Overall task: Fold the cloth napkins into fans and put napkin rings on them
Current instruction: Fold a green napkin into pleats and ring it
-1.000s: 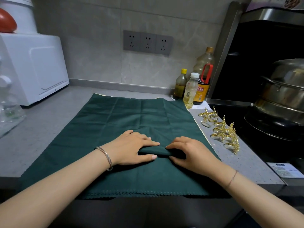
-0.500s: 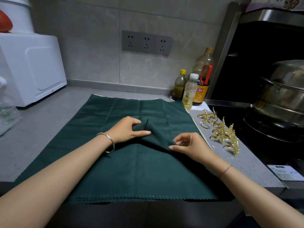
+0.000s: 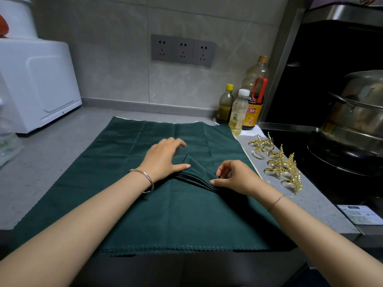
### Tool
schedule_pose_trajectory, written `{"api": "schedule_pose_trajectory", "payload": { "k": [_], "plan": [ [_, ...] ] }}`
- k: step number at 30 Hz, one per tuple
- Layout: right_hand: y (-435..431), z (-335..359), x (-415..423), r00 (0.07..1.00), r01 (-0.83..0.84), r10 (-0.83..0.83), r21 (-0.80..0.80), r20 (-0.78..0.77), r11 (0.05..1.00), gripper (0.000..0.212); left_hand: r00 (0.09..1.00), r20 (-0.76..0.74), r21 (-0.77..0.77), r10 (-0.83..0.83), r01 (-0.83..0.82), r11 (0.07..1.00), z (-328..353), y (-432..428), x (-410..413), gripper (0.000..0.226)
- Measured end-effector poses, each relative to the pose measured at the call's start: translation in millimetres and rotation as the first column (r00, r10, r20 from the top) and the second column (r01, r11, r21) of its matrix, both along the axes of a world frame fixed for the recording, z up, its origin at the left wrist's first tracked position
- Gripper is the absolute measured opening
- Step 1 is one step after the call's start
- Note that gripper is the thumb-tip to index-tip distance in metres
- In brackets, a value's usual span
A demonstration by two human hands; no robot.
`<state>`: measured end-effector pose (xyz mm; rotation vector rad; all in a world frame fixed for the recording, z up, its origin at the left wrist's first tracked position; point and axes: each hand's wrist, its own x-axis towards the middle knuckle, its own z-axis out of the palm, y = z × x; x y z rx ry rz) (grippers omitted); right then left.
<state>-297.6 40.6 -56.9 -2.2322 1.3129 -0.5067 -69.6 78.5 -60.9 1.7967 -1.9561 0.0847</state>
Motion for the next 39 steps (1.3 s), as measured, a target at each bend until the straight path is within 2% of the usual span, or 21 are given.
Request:
{"api": "schedule_pose_trajectory", "payload": {
  "k": [2,5,9,11,14,17,19,20,22,24,26,28,31,34,37,39],
  "plan": [
    [1,4,2,1.000,0.005,-0.005,0.001,-0.030,1.000,0.030,0.985,0.041,-0.088,-0.166,0.169,0.982,4,5,-7,0.050],
    [3,9,5,0.994,0.022,-0.022,0.000,-0.111,1.000,0.033,0.928,0.046,-0.043,-0.369,0.371,0.927,4,13,-20,0.054],
    [2,14,6,0.987,0.033,-0.026,0.042,-0.160,0.999,0.034,0.912,0.101,0.050,-0.398,0.395,0.917,-6,17,-32,0.069],
    [2,14,4,0.998,0.029,-0.023,0.110,-0.062,0.993,0.036,0.918,0.074,0.032,-0.389,0.387,0.921,-8,16,-32,0.068],
    [1,11,-10,0.984,0.009,-0.068,0.327,0.168,0.945,0.039,0.921,0.054,-0.023,-0.387,0.389,0.921,-11,14,-33,0.057],
    [0,9,-24,0.919,-0.103,-0.153,0.596,0.363,0.796,0.039,0.918,0.112,-0.089,-0.382,0.392,0.916,-14,9,-43,0.042],
    [1,7,-31,0.880,-0.157,-0.210,0.679,0.425,0.717,0.037,0.908,0.172,-0.092,-0.382,0.401,0.911,-13,5,-50,0.032],
    [2,7,-34,0.875,-0.152,-0.220,0.677,0.431,0.720,0.035,0.901,0.198,-0.086,-0.385,0.407,0.909,-11,3,-53,0.029],
    [7,8,-40,0.903,-0.061,-0.201,0.576,0.379,0.815,0.027,0.894,0.240,-0.038,-0.379,0.399,0.916,-3,2,-59,0.026],
    [9,11,-52,0.925,0.071,-0.192,0.347,0.329,0.935,0.023,0.884,0.304,0.027,-0.354,0.364,0.931,6,0,-65,0.027],
    [7,12,-70,0.889,0.163,-0.190,0.099,0.416,0.982,0.020,0.864,0.391,0.066,-0.315,0.316,0.947,15,-1,-73,0.030],
    [6,8,-93,0.847,0.298,-0.207,-0.114,0.490,0.948,0.021,0.850,0.440,0.083,-0.290,0.283,0.956,19,-5,-80,0.033],
    [8,1,-124,0.835,0.483,-0.330,-0.297,0.441,0.823,0.035,0.831,0.490,0.097,-0.263,0.247,0.964,23,-10,-91,0.037],
    [7,-15,-147,0.811,0.581,-0.494,-0.324,0.314,0.747,0.056,0.825,0.507,0.098,-0.249,0.231,0.968,23,-15,-100,0.042],
    [1,-32,-155,0.804,0.593,-0.562,-0.208,0.194,0.778,0.064,0.822,0.519,0.084,-0.234,0.224,0.971,22,-17,-106,0.041],
    [0,-37,-153,0.807,0.590,-0.570,-0.193,0.154,0.784,0.061,0.821,0.522,0.076,-0.231,0.225,0.971,21,-18,-107,0.041]
  ]
}}
